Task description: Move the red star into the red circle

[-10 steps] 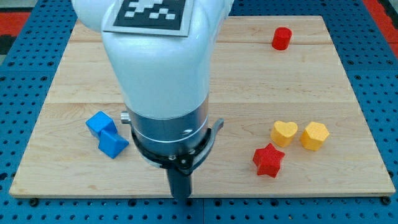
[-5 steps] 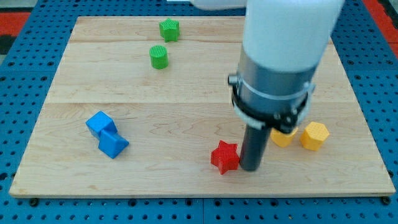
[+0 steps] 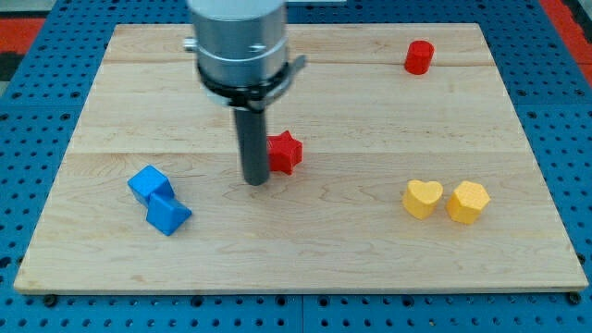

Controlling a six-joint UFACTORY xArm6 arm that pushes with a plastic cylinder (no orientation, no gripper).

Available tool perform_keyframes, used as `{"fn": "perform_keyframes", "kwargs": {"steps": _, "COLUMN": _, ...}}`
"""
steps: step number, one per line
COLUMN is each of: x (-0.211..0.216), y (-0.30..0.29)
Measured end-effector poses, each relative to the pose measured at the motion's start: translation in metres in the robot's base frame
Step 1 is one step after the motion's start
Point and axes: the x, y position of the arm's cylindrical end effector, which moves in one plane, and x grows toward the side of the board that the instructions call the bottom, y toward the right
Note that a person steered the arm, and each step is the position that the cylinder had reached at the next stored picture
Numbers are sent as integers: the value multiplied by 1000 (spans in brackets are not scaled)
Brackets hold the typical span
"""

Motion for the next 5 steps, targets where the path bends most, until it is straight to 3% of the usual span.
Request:
{"fn": "perform_keyframes", "kwargs": {"steps": 2, "x": -83, "y": 85}}
{"fn": "perform_keyframes", "kwargs": {"steps": 3, "x": -61, "y": 59}}
{"fn": "perform_keyframes", "kwargs": {"steps": 5, "x": -18, "y": 96}}
